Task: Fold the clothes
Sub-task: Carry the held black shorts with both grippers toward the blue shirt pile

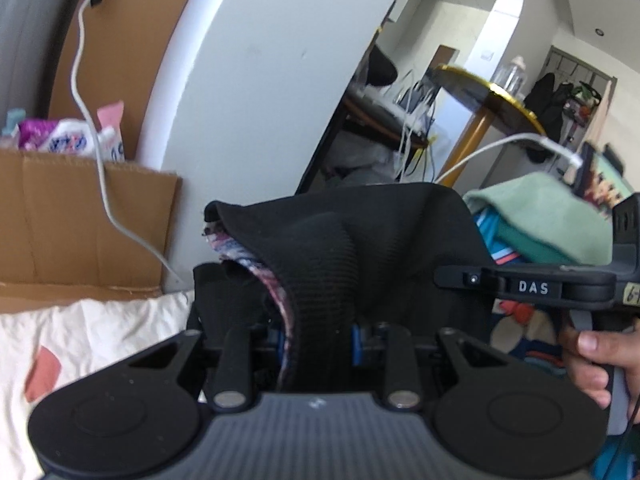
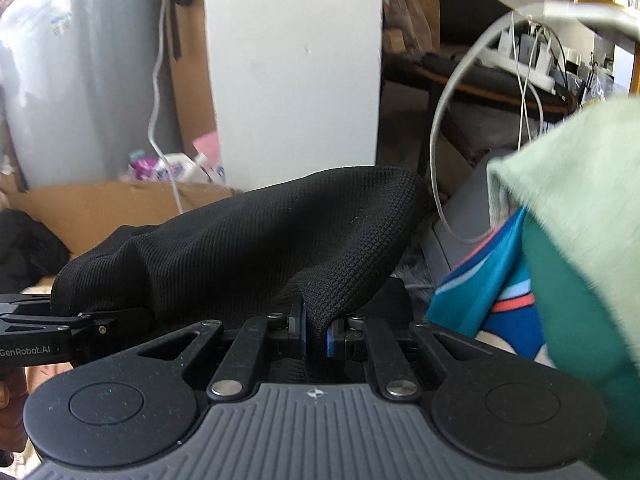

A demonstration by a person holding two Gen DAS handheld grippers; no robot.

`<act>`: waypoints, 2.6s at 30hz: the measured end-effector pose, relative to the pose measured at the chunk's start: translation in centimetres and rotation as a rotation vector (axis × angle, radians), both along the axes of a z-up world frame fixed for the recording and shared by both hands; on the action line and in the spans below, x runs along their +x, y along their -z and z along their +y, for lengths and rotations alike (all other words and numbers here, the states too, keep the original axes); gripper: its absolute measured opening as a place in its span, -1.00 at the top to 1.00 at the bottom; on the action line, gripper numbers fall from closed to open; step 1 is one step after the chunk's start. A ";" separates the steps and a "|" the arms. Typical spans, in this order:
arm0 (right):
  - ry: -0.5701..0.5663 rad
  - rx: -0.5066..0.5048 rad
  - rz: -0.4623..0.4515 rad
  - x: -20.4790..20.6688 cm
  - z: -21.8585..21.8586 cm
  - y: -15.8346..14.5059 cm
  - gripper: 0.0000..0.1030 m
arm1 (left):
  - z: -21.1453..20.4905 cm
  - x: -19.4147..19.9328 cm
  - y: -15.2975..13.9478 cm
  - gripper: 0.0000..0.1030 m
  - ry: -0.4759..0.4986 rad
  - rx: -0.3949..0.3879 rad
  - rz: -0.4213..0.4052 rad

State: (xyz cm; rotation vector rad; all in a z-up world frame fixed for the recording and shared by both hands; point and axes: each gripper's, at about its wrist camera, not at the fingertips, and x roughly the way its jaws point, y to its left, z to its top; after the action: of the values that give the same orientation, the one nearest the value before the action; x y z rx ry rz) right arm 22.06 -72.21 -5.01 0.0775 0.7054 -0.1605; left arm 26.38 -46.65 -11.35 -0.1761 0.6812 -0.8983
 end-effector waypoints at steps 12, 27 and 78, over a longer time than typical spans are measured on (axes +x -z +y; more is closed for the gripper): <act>0.008 -0.143 0.055 4.6 -0.9 6.0 0.85 | -3.9 4.3 6.1 0.41 0.042 0.050 0.026; -0.005 -0.232 0.096 12.4 -2.1 10.3 0.85 | -5.7 10.5 9.2 0.41 0.126 0.123 -0.053; 0.226 -0.226 0.175 19.6 -6.0 19.6 0.40 | -8.6 15.3 15.0 0.30 0.073 0.238 -0.183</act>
State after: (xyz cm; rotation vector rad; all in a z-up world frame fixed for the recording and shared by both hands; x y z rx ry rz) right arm 41.68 -78.21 -24.65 -0.0750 0.8482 -0.4665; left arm 41.72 -55.28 -26.31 0.1424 0.6212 -0.8836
